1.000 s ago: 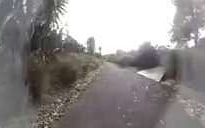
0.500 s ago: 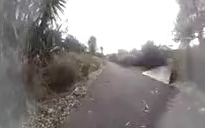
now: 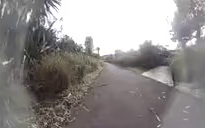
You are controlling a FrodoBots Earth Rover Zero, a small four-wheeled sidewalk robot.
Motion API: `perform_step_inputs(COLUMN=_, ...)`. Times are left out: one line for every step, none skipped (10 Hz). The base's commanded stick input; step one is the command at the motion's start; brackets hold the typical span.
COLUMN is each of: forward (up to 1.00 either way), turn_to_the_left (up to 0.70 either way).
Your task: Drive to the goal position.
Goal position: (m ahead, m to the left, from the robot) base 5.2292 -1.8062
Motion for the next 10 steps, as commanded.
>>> perform_step_inputs(forward=0.70, turn_to_the_left=-0.35)
perform_step_inputs(forward=0.70, turn_to_the_left=-0.35)
perform_step_inputs(forward=0.70, turn_to_the_left=-0.35)
perform_step_inputs(forward=0.70, turn_to_the_left=-0.35)
perform_step_inputs(forward=0.70, turn_to_the_left=-0.35)
perform_step_inputs(forward=0.70, turn_to_the_left=-0.35)
perform_step_inputs(forward=0.70, turn_to_the_left=-0.20)
perform_step_inputs(forward=0.70, turn_to_the_left=-0.05)
perform_step_inputs(forward=0.70, turn_to_the_left=-0.02)
perform_step_inputs(forward=0.70, turn_to_the_left=0.00)
